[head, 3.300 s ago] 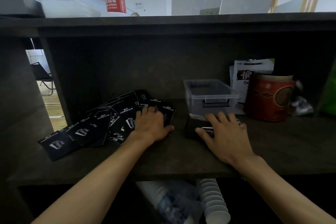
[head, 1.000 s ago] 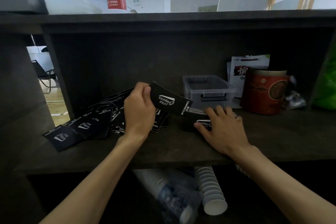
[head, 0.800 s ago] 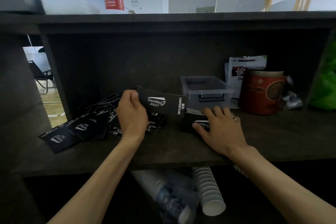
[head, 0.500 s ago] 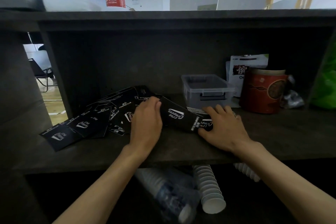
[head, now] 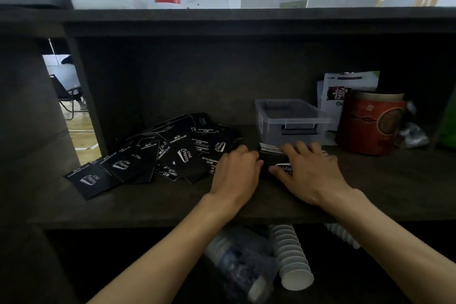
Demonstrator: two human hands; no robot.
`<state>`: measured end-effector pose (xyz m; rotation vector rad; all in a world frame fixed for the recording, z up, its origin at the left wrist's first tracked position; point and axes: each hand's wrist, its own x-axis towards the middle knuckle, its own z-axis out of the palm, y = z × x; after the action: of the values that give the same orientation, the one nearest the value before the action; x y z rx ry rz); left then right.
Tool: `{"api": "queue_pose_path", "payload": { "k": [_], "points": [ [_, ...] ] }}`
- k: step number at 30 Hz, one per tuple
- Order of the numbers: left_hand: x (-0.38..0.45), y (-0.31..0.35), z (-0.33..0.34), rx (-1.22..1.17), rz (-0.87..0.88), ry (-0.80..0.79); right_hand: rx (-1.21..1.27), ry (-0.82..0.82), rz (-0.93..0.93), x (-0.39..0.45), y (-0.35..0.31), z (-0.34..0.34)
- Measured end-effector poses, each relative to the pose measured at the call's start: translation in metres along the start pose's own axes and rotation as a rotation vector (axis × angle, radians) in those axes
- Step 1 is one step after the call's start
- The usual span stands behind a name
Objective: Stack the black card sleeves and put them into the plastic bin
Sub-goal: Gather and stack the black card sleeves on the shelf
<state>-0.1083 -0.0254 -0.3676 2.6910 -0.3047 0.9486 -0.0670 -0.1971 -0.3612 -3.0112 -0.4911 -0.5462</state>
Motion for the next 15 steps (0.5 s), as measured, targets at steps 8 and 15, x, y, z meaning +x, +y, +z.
{"api": "queue_pose_path", "payload": {
  "k": [8,15],
  "points": [
    [-0.012,-0.071,-0.026,0.23,-0.23,-0.072,0.13,0.126,-0.032,-0.002,0.0,0.005],
    [-0.036,-0.084,-0.033,0.281,-0.279,-0.133,0.094,0.162,-0.08,0.0,-0.025,0.011]
  ]
}}
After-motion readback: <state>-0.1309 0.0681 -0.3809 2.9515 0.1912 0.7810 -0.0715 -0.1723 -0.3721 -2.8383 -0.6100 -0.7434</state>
